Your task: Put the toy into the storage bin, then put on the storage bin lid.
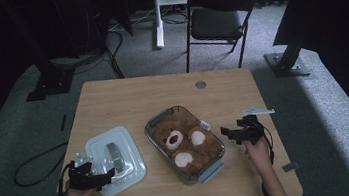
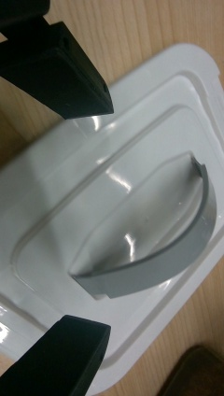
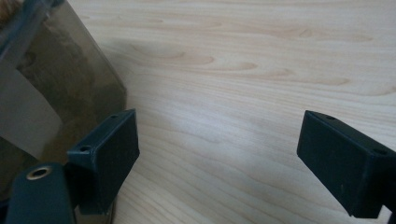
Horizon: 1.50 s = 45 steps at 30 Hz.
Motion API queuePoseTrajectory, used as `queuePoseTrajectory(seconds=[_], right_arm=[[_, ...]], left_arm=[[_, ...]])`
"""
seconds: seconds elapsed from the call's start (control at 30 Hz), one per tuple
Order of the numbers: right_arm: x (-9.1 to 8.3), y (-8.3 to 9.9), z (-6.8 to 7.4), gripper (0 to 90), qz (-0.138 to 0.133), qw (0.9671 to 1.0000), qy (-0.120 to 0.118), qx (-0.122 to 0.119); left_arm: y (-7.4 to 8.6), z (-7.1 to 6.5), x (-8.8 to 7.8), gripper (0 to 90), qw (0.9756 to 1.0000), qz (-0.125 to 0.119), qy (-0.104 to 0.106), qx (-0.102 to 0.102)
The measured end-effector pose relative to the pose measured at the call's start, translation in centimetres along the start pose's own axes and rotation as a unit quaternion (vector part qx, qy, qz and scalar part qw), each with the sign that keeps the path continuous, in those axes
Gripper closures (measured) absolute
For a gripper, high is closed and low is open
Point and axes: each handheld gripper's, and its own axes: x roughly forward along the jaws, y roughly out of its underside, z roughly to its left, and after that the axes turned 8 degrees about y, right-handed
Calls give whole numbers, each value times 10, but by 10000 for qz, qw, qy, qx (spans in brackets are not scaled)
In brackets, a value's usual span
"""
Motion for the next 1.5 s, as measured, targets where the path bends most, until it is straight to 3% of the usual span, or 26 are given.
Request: queuePoseTrajectory(seconds=[0.5, 0.63, 0.83, 0.93, 1.03, 1.1, 1.17, 1.2, 1.27, 1.33, 1.5], right_arm=[[12, 14, 2, 122, 176, 9995, -274, 57], [14, 19, 6, 122, 276, 9990, -360, 8], [13, 23, 19, 140, 366, 9973, -639, -54], [11, 26, 22, 137, 311, 9969, -727, -47], [9, 30, 24, 137, 325, 9956, -876, 11], [7, 32, 27, 137, 342, 9952, -921, -3], [5, 34, 30, 137, 345, 9949, -949, -47], [5, 35, 32, 137, 361, 9947, -961, -59], [3, 36, 35, 137, 366, 9943, -997, -83], [2, 38, 38, 137, 390, 9939, -1031, -96], [-2, 42, 46, 139, 379, 9927, -1138, -119]], left_arm=[[-18, -16, 22, 4, 10000, 74, -26, 31], [-22, -15, 29, 4, 9999, 85, -11, -62], [-28, -12, 40, 4, 9996, 74, -250, -94], [-30, -11, 46, 15, 9996, 91, -238, -85], [-30, -8, 50, 57, 9996, 74, -215, -135], [-30, -7, 50, 160, 9996, 27, -226, -147], [-29, -6, 50, 192, 9996, -22, -223, -145], [-29, -5, 49, 268, 9997, -64, -160, -178], [-28, -5, 49, 302, 9997, -91, -128, -188], [-27, -5, 48, 432, 9996, -170, -56, -199], [-27, -3, 45, 558, 9994, -265, 60, -209]])
